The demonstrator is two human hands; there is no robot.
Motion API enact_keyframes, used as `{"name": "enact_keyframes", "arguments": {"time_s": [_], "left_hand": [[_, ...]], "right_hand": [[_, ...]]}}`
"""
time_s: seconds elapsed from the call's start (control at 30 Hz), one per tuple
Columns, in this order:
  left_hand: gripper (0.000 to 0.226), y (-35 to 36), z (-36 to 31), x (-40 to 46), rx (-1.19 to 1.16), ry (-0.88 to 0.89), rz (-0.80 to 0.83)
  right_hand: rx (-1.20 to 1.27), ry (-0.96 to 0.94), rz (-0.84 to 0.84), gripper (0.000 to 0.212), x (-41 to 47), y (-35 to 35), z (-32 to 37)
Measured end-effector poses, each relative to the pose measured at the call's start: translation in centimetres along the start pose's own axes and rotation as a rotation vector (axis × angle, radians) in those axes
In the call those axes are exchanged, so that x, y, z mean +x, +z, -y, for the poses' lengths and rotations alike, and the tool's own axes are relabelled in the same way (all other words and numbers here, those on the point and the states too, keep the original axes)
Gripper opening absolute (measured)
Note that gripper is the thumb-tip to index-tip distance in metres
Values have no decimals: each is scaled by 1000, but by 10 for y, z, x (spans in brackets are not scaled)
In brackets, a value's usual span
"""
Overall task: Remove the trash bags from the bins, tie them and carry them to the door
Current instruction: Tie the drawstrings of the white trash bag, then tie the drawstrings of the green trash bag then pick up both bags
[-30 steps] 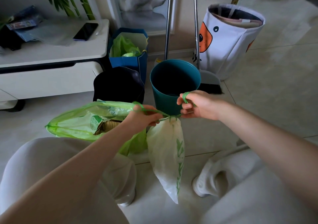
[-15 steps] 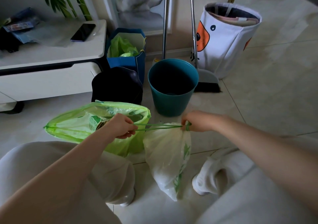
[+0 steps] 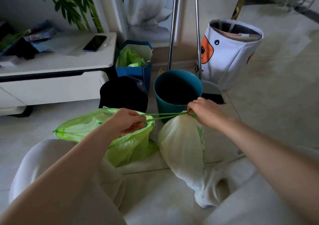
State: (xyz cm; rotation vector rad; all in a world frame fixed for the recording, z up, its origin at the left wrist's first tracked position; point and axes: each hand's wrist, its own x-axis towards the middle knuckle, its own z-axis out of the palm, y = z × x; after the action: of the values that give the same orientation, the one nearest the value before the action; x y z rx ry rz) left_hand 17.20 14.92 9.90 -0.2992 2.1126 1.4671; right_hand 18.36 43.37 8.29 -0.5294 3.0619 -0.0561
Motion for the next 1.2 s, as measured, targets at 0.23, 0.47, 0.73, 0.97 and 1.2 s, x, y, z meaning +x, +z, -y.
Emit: {"name": "enact_keyframes", "arguments": {"time_s": [0.23, 0.47, 0.73, 0.97, 1.2], "left_hand": [[16, -13, 23, 2, 74, -35, 8], [14, -28, 52, -1, 185, -83, 32], [24, -61, 91, -5, 241, -289, -87], [32, -81, 127, -1, 111, -473, -191], [23, -89, 148, 5, -201, -540, -243]], "right_hand": [[444, 165, 297, 25, 4, -1, 1], [628, 234, 309, 48, 33, -20, 11], [671, 260, 143, 44, 86, -20, 54], [549, 104, 181, 32, 140, 2, 104], [494, 52, 232, 35, 187, 29, 154]]}}
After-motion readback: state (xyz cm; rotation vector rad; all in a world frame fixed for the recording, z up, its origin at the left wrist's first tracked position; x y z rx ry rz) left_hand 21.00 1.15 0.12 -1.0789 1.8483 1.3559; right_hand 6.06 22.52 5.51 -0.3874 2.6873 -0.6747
